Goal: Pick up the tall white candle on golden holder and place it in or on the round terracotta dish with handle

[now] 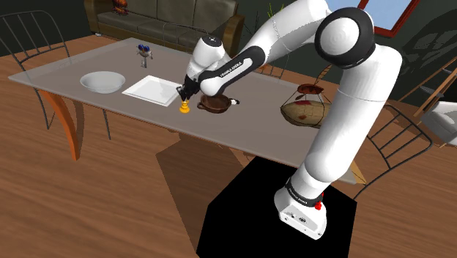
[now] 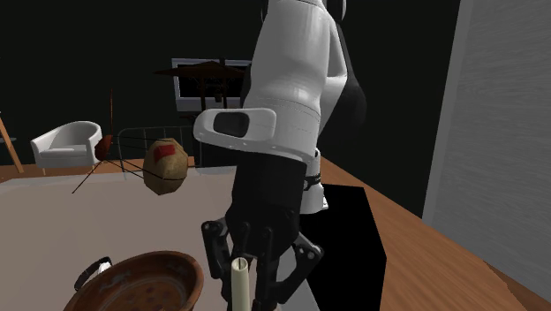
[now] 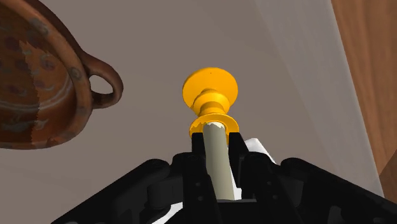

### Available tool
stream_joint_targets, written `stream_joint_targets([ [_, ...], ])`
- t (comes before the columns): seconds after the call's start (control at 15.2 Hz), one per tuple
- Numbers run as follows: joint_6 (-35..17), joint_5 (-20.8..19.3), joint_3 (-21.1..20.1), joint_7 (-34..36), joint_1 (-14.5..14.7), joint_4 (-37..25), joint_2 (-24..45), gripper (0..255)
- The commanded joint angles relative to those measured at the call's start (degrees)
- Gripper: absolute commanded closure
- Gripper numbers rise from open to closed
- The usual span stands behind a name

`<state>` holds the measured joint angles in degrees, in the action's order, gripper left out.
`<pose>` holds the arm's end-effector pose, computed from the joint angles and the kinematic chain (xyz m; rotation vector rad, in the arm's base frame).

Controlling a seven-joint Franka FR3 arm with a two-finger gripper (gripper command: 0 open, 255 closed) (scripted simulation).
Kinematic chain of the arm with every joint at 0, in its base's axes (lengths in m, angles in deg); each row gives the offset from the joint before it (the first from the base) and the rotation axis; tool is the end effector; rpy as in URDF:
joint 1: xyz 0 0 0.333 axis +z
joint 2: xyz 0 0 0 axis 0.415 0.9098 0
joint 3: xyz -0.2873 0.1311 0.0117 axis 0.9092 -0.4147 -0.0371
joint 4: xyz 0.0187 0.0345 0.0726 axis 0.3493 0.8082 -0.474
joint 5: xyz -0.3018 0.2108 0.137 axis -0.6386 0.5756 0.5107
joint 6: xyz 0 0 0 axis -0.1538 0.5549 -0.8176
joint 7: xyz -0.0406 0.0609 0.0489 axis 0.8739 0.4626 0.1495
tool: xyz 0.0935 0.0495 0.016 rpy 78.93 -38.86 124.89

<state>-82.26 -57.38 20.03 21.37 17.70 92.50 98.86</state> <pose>0.5862 0.0281 0.3419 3.0155 -0.2419 0.6618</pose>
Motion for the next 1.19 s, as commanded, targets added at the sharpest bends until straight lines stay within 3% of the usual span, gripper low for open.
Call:
stream_joint_targets([
  [0.0, 1.44, 1.24, -0.50, -1.15, -0.35, -0.41, -1.07, 255],
  [1.12, 12.62, 7.89, -2.17, -7.02, -1.14, -4.91, -8.14, 255],
])
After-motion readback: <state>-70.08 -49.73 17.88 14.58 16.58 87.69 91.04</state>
